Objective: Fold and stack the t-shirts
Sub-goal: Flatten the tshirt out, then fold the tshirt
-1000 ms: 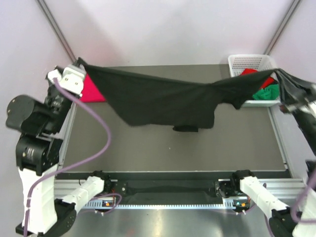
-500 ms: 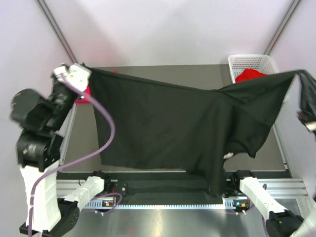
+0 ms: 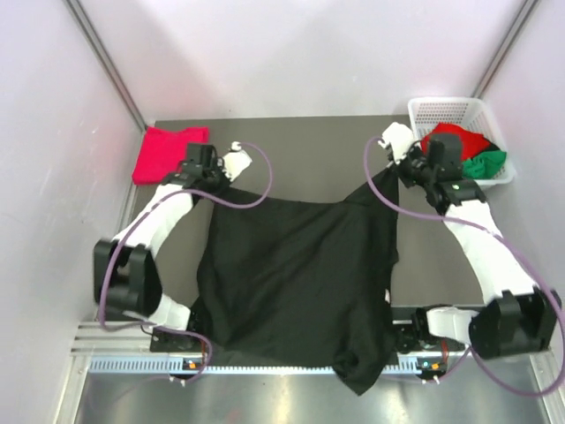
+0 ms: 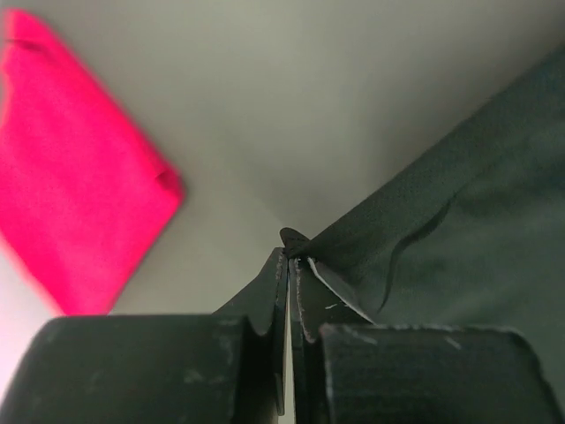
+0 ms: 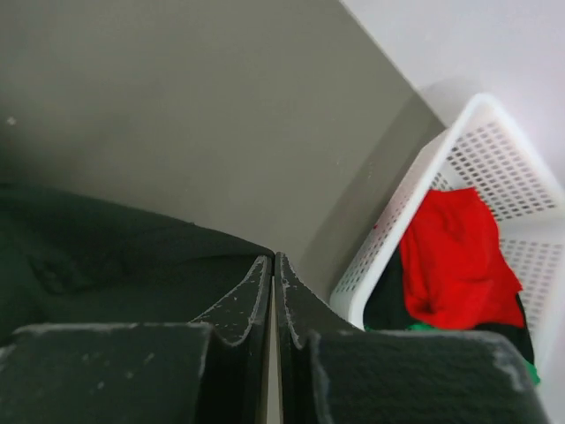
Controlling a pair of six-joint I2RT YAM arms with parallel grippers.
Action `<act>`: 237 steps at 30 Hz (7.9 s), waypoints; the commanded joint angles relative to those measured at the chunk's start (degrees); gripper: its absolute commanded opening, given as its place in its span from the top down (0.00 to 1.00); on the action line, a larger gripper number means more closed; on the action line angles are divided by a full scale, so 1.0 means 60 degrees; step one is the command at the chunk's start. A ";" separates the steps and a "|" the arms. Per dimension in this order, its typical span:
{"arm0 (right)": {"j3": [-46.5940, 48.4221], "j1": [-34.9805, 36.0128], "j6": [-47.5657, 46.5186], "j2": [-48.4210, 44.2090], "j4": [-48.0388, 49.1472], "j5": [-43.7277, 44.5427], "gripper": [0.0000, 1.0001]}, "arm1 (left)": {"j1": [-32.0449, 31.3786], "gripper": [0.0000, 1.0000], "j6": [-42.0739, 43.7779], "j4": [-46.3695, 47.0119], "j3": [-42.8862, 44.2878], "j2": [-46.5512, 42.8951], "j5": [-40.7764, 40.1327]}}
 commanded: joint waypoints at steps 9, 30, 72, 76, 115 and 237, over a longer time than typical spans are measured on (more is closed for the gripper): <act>0.2132 -0.0076 -0.1063 0.4200 0.2395 0.1061 1.00 | 0.0256 1.00 -0.0313 0.1175 0.3468 0.4551 -0.0630; 0.9210 0.0085 -0.0931 1.0501 0.2804 0.2014 1.00 | 0.0314 1.00 -0.0638 0.2478 0.6677 0.7615 -0.2944; 0.6955 0.0715 -0.0961 0.8555 0.0608 0.1326 1.00 | 0.0432 1.00 -0.0622 0.3373 0.5610 0.5917 -0.1642; 0.6091 0.0729 -0.0873 0.7736 0.0652 0.1326 1.00 | 0.0461 1.00 -0.0549 0.3387 0.5125 0.5463 -0.1612; 0.3336 0.0246 0.0474 0.4423 -0.0153 0.0887 1.00 | 0.0607 1.00 -0.0827 0.2596 0.4216 0.4745 -0.1173; 0.1957 0.0656 0.2335 0.5299 0.0813 0.0929 0.98 | 0.0446 0.91 -0.2057 0.1409 0.1946 0.5477 -0.1554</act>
